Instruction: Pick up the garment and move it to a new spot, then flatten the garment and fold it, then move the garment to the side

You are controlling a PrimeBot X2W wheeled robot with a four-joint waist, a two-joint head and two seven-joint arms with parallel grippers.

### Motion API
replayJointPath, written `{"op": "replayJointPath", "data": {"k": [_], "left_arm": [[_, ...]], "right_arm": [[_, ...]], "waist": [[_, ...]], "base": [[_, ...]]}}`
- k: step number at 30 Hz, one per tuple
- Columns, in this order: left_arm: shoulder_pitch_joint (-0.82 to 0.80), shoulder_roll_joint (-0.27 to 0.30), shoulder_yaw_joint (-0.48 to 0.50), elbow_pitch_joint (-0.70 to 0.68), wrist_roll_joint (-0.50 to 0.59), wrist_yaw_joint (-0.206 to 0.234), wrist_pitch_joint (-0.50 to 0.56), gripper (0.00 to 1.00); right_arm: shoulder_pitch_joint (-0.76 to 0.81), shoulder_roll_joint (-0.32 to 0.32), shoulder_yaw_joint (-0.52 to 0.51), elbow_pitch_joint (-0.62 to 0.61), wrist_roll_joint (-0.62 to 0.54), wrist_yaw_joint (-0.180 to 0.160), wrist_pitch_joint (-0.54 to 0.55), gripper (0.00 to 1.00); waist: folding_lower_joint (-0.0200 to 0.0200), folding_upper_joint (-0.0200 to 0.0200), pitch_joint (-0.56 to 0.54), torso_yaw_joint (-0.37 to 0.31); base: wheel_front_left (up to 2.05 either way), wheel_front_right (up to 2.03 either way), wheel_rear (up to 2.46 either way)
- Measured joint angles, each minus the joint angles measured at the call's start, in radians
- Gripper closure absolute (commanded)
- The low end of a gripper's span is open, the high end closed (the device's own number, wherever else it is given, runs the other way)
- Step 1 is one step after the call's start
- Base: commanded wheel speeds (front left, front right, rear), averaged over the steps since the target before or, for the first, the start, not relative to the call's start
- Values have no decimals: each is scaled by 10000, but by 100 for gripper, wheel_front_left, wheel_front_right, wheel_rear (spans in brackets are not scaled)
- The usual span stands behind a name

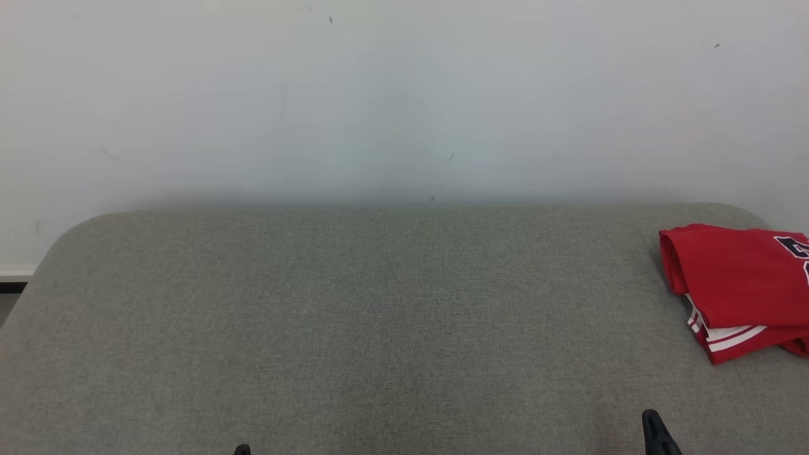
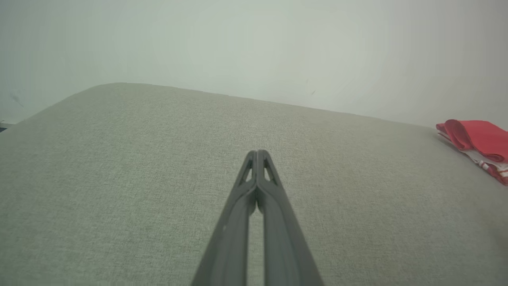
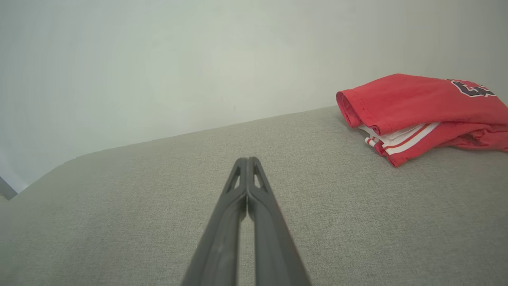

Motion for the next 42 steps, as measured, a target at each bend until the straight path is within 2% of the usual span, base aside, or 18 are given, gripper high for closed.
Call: {"op": "replayJointPath", "data": {"k": [16,42], "left_arm": [[-546,86,184,211,-3058,-138,454,100],[-1292,176,462,443,-6809,-265,1045,100]], "right_arm": [[-794,-54,-136,420,2934,0,706,100],[-1767,-92,-424,951,6523,0,1695,100]], "waist": [[0,0,137,-31],[1,0,349,-79]], "base": [[0,0,0],[0,0,0]]}}
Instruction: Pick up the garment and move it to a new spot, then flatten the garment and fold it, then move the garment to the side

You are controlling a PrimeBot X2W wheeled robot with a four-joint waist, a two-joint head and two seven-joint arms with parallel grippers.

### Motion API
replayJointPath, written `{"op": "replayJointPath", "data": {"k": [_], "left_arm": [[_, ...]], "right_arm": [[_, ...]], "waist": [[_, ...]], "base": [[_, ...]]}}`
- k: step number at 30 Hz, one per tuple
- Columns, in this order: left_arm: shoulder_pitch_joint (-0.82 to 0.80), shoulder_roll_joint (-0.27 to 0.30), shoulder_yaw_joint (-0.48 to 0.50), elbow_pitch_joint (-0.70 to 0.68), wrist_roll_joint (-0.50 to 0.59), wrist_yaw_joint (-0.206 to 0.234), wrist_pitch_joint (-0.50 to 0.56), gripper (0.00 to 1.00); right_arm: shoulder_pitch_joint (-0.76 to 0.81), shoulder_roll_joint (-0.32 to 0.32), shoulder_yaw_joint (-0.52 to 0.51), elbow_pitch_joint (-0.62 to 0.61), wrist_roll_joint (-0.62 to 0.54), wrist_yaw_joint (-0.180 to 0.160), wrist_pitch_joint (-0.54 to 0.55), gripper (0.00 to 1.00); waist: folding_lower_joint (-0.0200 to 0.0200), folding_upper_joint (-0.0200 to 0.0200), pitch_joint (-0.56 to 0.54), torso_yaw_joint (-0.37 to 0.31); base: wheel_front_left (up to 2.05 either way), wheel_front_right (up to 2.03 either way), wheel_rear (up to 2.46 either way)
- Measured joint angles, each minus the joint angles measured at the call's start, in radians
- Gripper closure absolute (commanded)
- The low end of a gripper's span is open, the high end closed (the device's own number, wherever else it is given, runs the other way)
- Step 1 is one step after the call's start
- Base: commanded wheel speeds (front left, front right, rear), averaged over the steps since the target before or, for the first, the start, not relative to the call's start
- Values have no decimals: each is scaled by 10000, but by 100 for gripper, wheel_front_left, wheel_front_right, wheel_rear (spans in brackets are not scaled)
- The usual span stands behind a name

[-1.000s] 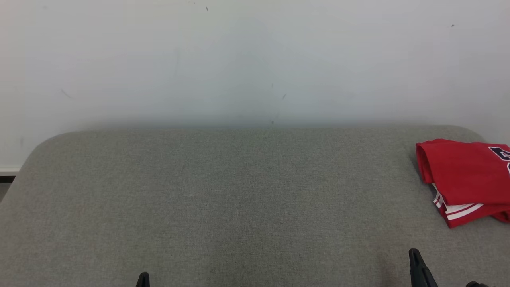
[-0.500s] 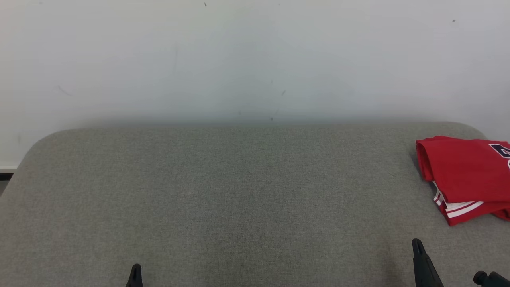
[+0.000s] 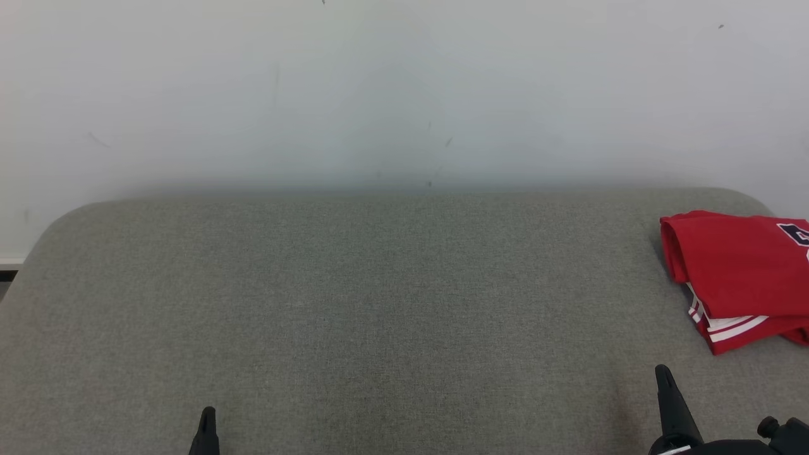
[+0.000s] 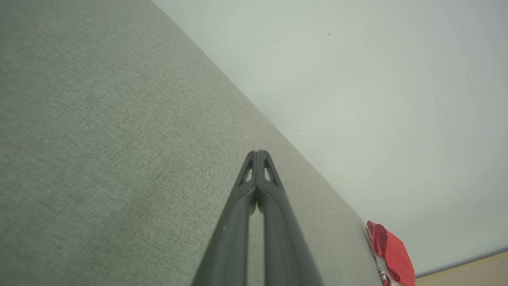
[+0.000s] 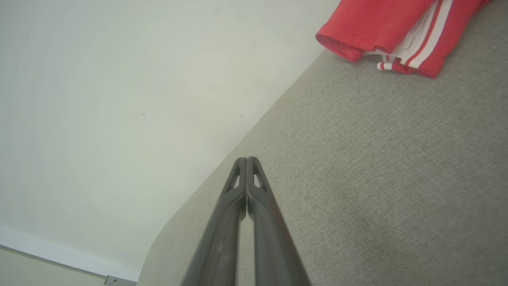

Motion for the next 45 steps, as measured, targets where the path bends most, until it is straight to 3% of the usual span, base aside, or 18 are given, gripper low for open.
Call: {"op": "replayJointPath", "data": {"k": [45], "left_arm": [[-952,44,495,221,-4719,-176,853,100]], "right_arm": [[-1285,23,-541,677,4466,0,1409,100]], "waist": [[0,-1,383,-86]], "base": [[0,0,0]]}}
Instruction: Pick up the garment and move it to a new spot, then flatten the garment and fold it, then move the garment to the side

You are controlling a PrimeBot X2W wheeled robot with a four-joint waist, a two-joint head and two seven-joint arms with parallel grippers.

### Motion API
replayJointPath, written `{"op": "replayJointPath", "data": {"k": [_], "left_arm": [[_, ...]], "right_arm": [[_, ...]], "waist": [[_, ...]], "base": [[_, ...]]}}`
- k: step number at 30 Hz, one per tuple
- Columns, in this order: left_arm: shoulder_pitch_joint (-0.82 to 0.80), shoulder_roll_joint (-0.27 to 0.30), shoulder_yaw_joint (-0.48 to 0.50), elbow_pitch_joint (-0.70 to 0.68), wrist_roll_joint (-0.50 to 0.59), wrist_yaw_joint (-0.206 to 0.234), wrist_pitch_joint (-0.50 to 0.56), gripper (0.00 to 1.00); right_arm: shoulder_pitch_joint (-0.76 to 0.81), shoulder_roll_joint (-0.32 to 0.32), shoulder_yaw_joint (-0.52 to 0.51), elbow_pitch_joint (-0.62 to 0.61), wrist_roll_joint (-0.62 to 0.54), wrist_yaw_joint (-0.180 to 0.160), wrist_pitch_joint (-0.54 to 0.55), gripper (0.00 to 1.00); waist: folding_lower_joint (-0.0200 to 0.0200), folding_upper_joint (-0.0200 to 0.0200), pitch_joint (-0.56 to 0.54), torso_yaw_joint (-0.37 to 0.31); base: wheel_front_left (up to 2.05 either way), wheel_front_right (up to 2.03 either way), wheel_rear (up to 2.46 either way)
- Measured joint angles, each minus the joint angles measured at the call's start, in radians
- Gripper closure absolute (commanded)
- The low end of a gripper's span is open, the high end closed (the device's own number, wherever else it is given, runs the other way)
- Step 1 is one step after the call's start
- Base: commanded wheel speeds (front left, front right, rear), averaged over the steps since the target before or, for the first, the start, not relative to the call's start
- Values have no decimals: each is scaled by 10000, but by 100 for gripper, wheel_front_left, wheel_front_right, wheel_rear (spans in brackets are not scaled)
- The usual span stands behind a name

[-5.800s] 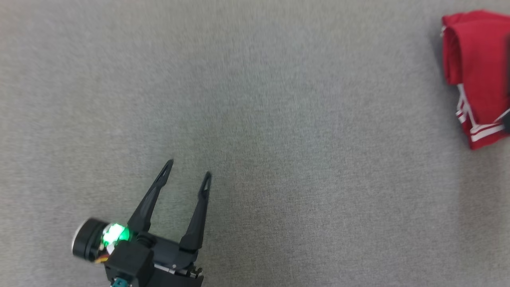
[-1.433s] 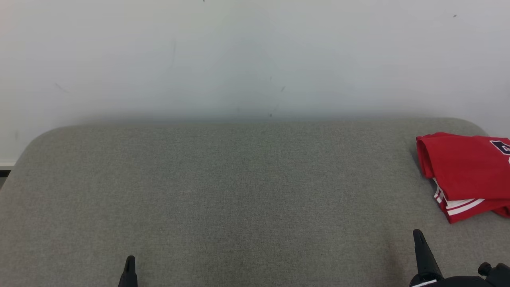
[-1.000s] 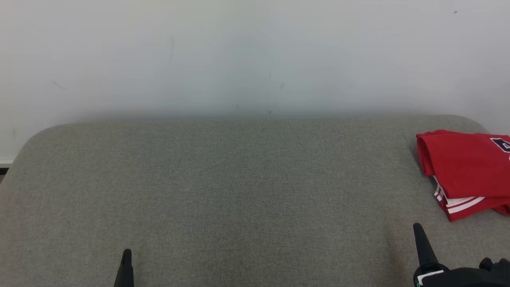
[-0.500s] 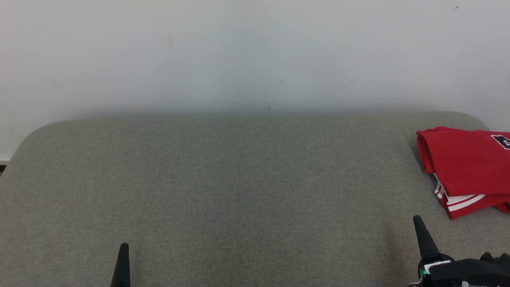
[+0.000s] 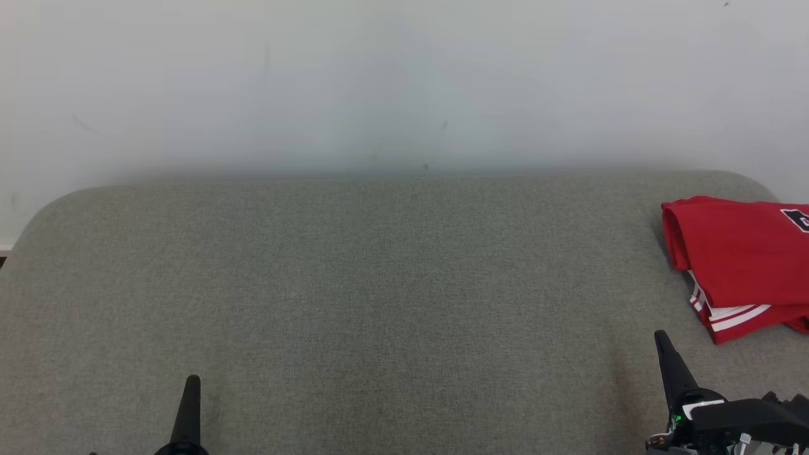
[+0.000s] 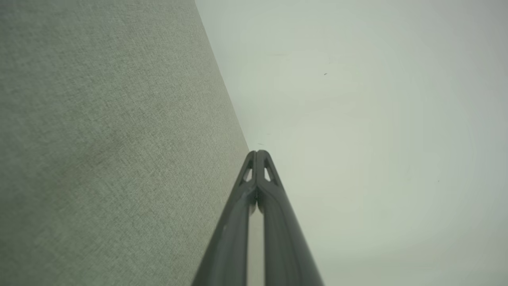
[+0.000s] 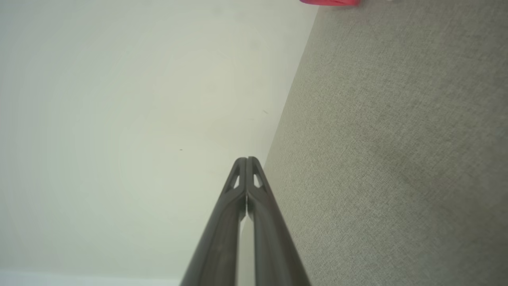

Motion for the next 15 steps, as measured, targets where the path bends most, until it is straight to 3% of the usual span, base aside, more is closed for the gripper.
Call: {"op": "replayJointPath", "data": {"k": [15], "left_arm": [[-225,-2,144,67,-1198,-75,259,100]], "right_arm": [[-353,27,-173,173,1149,0,401,100]], "waist": [[0,0,128,-29]], "base": [[0,0,0]]}}
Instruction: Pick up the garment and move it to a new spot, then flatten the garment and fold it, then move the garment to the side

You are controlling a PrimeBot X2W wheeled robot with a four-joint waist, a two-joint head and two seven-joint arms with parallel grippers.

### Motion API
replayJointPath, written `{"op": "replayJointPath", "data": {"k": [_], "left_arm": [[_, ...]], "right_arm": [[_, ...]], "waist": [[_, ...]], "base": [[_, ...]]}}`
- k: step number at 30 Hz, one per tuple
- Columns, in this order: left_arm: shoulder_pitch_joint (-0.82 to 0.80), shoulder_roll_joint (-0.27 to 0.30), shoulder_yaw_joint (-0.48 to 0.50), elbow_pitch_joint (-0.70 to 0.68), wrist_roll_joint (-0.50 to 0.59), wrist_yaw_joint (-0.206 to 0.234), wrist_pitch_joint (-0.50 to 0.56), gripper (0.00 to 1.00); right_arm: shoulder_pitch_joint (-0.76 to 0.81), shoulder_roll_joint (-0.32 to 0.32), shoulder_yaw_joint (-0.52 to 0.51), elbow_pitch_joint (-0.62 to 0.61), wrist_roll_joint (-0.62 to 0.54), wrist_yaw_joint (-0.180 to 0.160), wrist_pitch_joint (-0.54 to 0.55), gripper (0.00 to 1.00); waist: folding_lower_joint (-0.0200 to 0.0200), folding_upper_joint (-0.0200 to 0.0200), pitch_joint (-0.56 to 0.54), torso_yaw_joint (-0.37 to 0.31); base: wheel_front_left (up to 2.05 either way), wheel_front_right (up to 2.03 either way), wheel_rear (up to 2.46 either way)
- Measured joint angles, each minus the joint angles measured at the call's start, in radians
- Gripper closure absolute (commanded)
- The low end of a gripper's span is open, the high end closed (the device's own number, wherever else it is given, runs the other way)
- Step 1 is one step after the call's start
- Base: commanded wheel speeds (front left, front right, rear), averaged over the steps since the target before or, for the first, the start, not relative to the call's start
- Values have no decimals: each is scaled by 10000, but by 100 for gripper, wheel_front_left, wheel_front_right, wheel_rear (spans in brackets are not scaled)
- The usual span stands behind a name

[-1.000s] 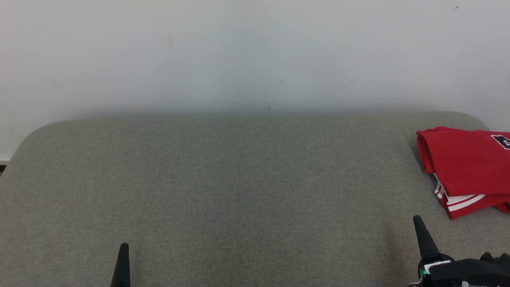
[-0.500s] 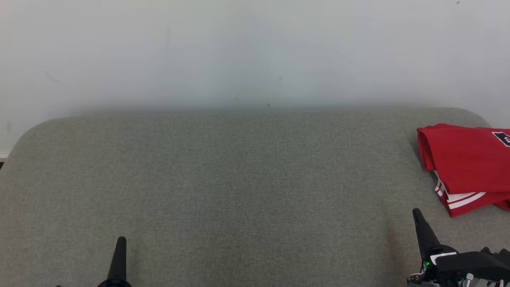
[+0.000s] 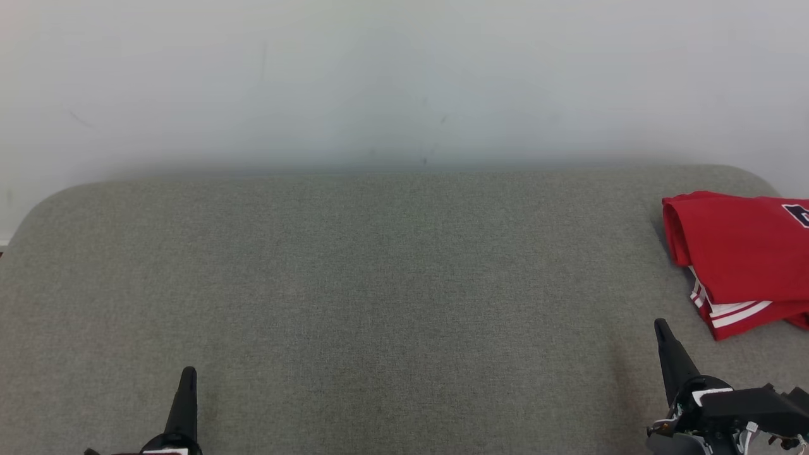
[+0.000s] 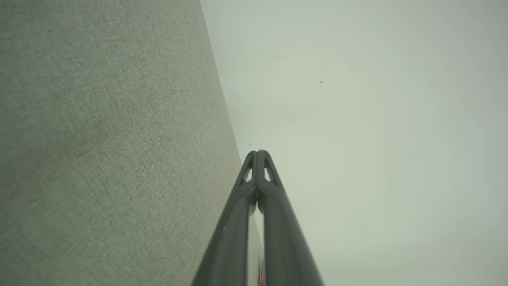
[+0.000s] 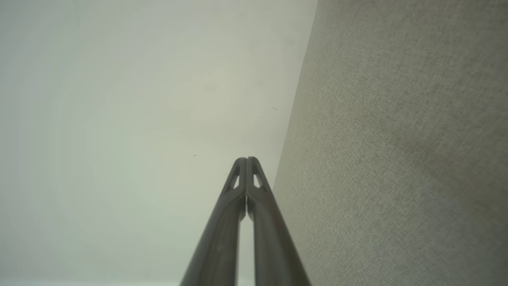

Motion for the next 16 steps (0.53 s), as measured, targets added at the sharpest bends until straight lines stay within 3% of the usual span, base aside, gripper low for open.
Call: {"op": "replayJointPath", "data": {"k": [16], "left_arm": [[-243,-6,161,63,-1143,-58,247,100]], "right_arm": [[-295,38,-169,171,1074,0,364,100]], "waist": [[-1,0,136,-31]], "base": [[0,0,0]]}}
